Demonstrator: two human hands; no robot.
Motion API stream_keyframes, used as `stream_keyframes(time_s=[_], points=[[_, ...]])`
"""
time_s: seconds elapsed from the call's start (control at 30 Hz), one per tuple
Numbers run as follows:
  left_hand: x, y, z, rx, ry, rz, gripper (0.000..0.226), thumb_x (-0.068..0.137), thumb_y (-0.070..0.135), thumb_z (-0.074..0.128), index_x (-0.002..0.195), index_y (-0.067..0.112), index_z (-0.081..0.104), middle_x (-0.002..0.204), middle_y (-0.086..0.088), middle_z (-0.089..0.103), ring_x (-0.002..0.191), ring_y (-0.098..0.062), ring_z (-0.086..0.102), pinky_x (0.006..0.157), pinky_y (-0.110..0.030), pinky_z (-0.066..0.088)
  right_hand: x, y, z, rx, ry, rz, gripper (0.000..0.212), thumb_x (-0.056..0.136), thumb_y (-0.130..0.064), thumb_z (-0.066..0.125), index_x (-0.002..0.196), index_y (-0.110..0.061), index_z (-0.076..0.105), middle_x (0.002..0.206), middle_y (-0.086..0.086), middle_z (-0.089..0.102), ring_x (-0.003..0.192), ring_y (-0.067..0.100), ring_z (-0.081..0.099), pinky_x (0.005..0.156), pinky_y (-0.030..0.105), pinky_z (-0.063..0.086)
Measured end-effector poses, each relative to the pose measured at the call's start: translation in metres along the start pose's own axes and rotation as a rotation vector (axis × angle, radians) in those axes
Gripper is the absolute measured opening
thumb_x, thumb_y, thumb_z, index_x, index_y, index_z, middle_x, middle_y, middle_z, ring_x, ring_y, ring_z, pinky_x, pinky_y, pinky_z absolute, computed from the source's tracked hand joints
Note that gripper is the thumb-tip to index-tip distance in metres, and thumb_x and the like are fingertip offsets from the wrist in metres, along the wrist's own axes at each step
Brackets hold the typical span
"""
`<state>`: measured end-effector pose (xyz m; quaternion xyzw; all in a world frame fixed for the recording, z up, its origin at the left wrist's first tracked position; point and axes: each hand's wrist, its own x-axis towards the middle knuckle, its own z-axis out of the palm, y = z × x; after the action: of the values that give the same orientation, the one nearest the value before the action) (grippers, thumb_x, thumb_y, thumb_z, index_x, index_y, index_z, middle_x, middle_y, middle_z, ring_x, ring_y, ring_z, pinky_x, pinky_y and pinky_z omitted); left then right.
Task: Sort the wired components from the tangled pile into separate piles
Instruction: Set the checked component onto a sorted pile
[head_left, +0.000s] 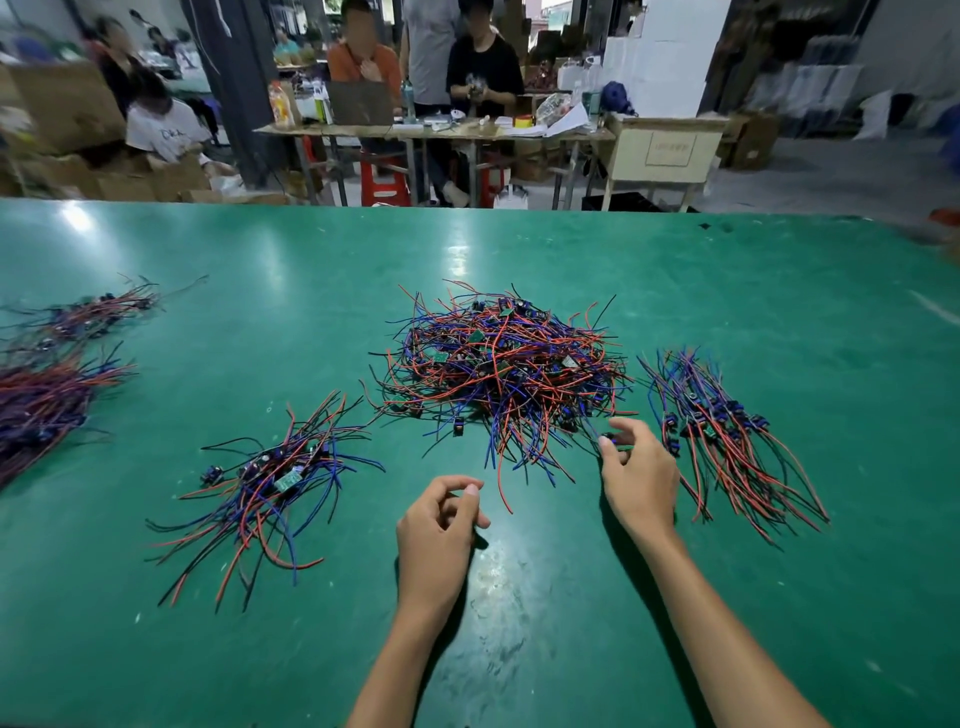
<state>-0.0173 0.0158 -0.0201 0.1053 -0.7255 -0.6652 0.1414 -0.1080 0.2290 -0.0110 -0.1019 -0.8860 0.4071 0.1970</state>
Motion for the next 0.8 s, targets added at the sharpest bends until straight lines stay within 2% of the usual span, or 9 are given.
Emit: stream_keyframes(time_s=[0.1, 0.17, 0.23, 0.33, 0.43, 0.5, 0.57, 0.7, 0.8], points=[[-0.001, 0.002, 0.001, 0.016, -0.005, 0.019, 0.01, 0.09, 0.035, 0.062, 0.089, 0.033, 0.072, 0.064, -0.002, 0.069, 0.062, -0.024, 0.063, 0.065, -0.051, 0.06, -0.005, -0.009, -0.014, 0.106, 0.035, 0.041, 0.024, 0.097, -0.017, 0.064, 0.121, -0.017, 0.069, 0.111, 0.005, 0.07, 0.082, 0.015, 0.06, 0.079, 0.023, 0.04], [-0.003, 0.004, 0.003, 0.012, -0.03, 0.031, 0.015, 0.088, 0.039, 0.06, 0.086, 0.032, 0.074, 0.064, -0.001, 0.069, 0.064, -0.021, 0.068, 0.06, -0.042, 0.06, -0.014, -0.018, -0.022, 0.24, 0.023, 0.046, 0.023, 0.096, -0.016, 0.067, 0.119, -0.016, 0.07, 0.106, 0.005, 0.071, 0.082, 0.011, 0.063, 0.07, 0.007, 0.042], [-0.005, 0.007, 0.007, -0.006, -0.101, 0.034, 0.023, 0.09, 0.041, 0.059, 0.083, 0.028, 0.077, 0.066, -0.002, 0.069, 0.067, -0.023, 0.072, 0.06, -0.036, 0.06, -0.03, -0.028, -0.027, 0.354, 0.01, 0.031, 0.023, 0.094, -0.014, 0.07, 0.116, -0.018, 0.072, 0.102, 0.003, 0.072, 0.082, 0.002, 0.065, 0.068, 0.0, 0.043], [-0.006, 0.013, 0.018, -0.048, -0.215, 0.003, 0.032, 0.094, 0.043, 0.058, 0.088, 0.021, 0.08, 0.074, -0.002, 0.074, 0.068, -0.019, 0.073, 0.063, -0.031, 0.059, -0.066, -0.04, -0.024, 0.478, -0.052, -0.02, 0.026, 0.09, -0.012, 0.075, 0.112, -0.027, 0.071, 0.097, -0.005, 0.073, 0.08, 0.002, 0.068, 0.071, 0.005, 0.048], [-0.009, 0.017, 0.028, -0.093, -0.296, 0.009, 0.02, 0.099, 0.03, 0.063, 0.094, 0.022, 0.08, 0.083, 0.002, 0.077, 0.066, -0.005, 0.065, 0.064, -0.019, 0.05, -0.1, -0.04, -0.015, 0.487, -0.163, -0.141, 0.034, 0.088, -0.01, 0.076, 0.111, -0.033, 0.068, 0.096, -0.012, 0.073, 0.084, 0.009, 0.071, 0.072, 0.013, 0.053], [-0.009, 0.015, 0.027, -0.146, -0.304, -0.004, 0.013, 0.097, 0.019, 0.066, 0.096, 0.018, 0.079, 0.087, -0.004, 0.078, 0.075, -0.008, 0.068, 0.071, -0.023, 0.052, -0.11, -0.036, -0.012, 0.471, -0.208, -0.158, 0.037, 0.086, -0.008, 0.077, 0.11, -0.033, 0.067, 0.098, -0.014, 0.072, 0.086, 0.011, 0.071, 0.076, 0.018, 0.054], [-0.008, 0.012, 0.023, -0.169, -0.289, -0.022, 0.009, 0.094, 0.017, 0.07, 0.094, 0.014, 0.078, 0.089, -0.013, 0.077, 0.08, -0.014, 0.067, 0.076, -0.03, 0.053, -0.11, -0.032, -0.011, 0.477, -0.235, -0.1, 0.037, 0.084, -0.009, 0.079, 0.11, -0.034, 0.069, 0.095, -0.015, 0.072, 0.084, 0.011, 0.071, 0.078, 0.019, 0.053], [-0.008, 0.008, 0.019, -0.159, -0.231, -0.029, 0.005, 0.091, 0.021, 0.074, 0.09, 0.019, 0.079, 0.083, -0.009, 0.077, 0.074, -0.014, 0.069, 0.073, -0.029, 0.056, -0.109, -0.028, -0.01, 0.438, -0.326, -0.088, 0.029, 0.084, -0.018, 0.081, 0.104, -0.038, 0.075, 0.086, -0.016, 0.073, 0.081, 0.008, 0.07, 0.076, 0.016, 0.051], [-0.01, 0.007, 0.018, -0.102, -0.227, -0.008, 0.012, 0.093, 0.03, 0.072, 0.091, 0.019, 0.078, 0.082, -0.006, 0.076, 0.071, -0.016, 0.069, 0.073, -0.036, 0.056, -0.109, -0.027, -0.009, 0.483, -0.345, -0.087, 0.023, 0.089, -0.017, 0.077, 0.104, -0.034, 0.077, 0.096, -0.02, 0.076, 0.09, 0.006, 0.072, 0.082, 0.02, 0.055]])
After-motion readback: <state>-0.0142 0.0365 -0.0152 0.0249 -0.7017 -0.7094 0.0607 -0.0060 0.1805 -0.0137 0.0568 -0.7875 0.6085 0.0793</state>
